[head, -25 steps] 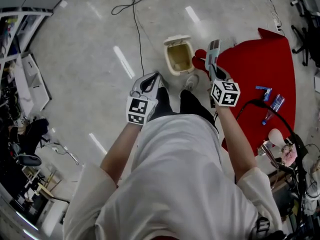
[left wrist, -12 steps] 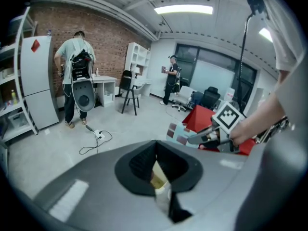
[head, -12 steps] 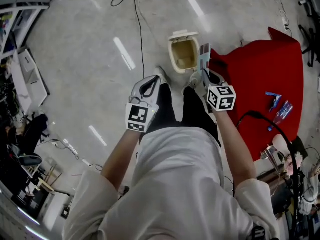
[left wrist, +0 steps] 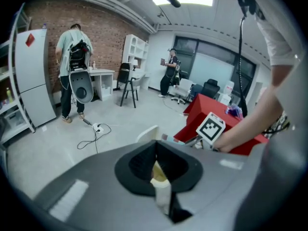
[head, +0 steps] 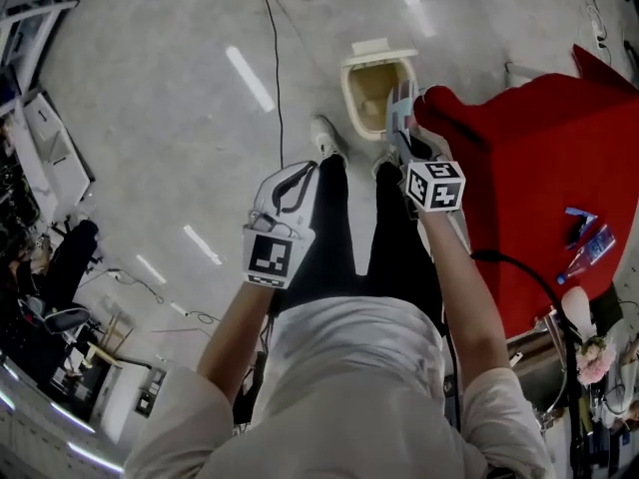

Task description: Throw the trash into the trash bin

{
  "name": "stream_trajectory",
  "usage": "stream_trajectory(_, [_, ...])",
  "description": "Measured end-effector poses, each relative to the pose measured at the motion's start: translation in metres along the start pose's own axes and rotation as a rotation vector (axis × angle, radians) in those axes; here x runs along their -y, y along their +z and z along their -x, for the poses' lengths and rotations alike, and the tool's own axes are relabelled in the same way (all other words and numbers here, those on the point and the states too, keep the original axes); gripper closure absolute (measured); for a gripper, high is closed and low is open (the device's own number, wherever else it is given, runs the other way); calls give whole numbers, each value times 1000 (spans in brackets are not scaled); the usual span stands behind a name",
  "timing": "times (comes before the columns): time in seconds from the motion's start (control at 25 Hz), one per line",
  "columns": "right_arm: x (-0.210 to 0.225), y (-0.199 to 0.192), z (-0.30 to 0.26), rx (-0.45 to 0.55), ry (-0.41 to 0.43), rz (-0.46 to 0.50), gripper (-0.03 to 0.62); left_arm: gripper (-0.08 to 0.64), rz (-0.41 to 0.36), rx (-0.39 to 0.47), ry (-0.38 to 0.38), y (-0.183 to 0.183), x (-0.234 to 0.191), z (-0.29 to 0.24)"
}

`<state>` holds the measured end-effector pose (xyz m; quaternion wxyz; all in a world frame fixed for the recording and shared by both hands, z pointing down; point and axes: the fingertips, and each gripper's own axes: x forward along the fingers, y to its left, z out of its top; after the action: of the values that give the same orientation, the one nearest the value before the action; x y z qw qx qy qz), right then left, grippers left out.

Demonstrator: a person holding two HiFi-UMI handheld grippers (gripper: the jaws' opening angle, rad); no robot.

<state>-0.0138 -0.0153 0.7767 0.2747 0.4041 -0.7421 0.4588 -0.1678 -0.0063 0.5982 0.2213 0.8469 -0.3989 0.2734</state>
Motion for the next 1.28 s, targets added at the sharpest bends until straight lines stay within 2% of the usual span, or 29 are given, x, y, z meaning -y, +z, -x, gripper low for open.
stream_trajectory(0.12, [12,-19,-37,-38,3,-19,588,555,19,-12,-5,-16,-5,-13])
stream_trajectory(0.28, [29,-41,-76,-73,7,-32,588,555,127,-45,19,-29,-11,-32])
stream_trajectory(0.56, [59,-60,-119,-87,-15,-66,582,555,145,-92,7,-64,-18,-65])
stream_trajectory(0.6, [61,-61,-120,-90,-20,-70,566,555,148,-97,6,-67,-17,-66])
stream_trajectory(0.64, [62,-63,-121,-97,-20,-76,511,555,149,-99,4,-69,-16,-66])
stream_trajectory(0.68, [62,-65,-121,-107,-18,-82,440,554,147,-101,2,-70,-15,-66])
stream_trajectory(0.72, [62,-67,-121,-114,-14,-88,411,554,143,-102,0,-71,-14,-65])
stream_trajectory(1.0, [51,-62,-88,-107,7,-68,411,554,126,-77,-1,-51,-6,-55])
stream_trajectory(1.16, [34,-45,-54,-74,19,-40,416,555,64,-25,-17,-30,-2,-43])
stream_trajectory(1.28, [19,-25,-22,-33,20,-28,453,554,24,4,-35,-13,4,-30])
